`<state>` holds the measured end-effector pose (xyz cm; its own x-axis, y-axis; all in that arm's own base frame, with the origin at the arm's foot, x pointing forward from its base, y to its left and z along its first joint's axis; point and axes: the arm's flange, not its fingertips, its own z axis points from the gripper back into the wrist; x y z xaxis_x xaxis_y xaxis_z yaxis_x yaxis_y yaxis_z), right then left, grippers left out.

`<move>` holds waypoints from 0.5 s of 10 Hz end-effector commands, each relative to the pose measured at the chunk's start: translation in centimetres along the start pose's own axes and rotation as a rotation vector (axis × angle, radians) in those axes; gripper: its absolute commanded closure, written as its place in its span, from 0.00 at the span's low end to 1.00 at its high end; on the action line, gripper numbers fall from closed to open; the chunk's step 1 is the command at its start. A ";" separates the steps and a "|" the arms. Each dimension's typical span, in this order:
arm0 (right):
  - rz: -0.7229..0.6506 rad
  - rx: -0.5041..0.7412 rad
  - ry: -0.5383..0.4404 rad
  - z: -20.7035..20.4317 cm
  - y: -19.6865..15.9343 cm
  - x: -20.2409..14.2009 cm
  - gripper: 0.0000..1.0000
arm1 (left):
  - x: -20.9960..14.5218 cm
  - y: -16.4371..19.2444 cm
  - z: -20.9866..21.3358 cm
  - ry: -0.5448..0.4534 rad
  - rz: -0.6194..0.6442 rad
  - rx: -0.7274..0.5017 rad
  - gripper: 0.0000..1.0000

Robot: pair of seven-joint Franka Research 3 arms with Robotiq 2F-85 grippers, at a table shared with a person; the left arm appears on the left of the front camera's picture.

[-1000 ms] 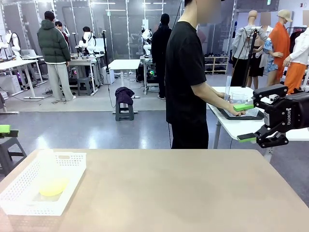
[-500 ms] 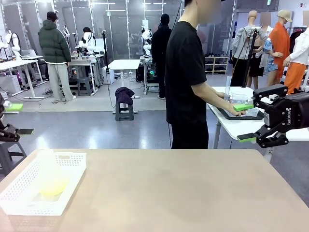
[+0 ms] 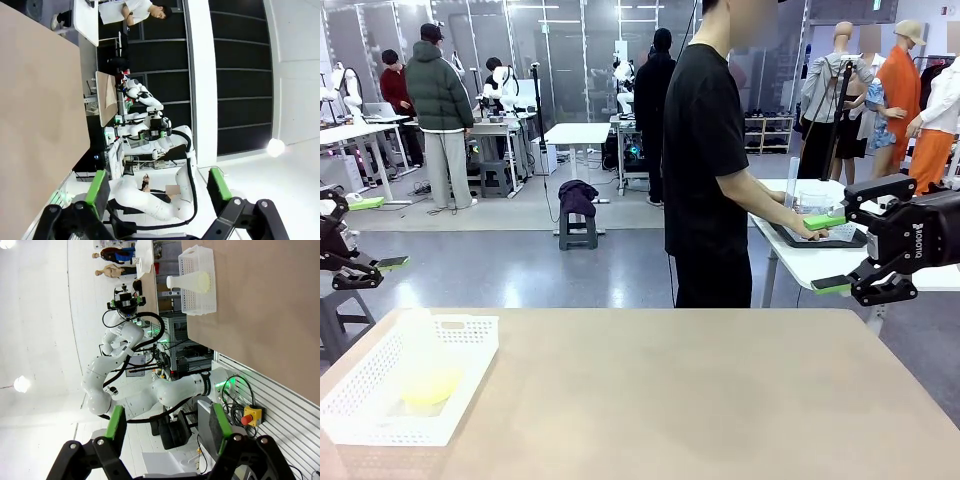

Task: Prepare the solutions needed for the experiment.
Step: When the human places the Big flask in the center of the table, pick up the Big flask and place it in the left Organizing basket.

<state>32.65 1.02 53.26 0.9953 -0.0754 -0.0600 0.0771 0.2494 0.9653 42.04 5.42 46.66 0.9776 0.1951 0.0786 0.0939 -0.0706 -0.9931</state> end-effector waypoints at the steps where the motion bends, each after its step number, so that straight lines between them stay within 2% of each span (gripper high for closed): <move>1: 0.014 0.016 0.001 0.0 0.1 0.1 0.15 | -0.2 -0.5 0.2 0.005 -0.020 0.013 0.00; 5: 0.014 0.016 0.001 0.0 0.1 0.1 0.15 | -0.2 -0.5 0.2 0.005 -0.020 0.013 0.00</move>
<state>32.65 1.02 53.26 0.9953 -0.0755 -0.0600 0.0771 0.2494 0.9653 41.94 5.63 46.81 0.9766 0.1983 0.0833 0.0983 -0.0666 -0.9929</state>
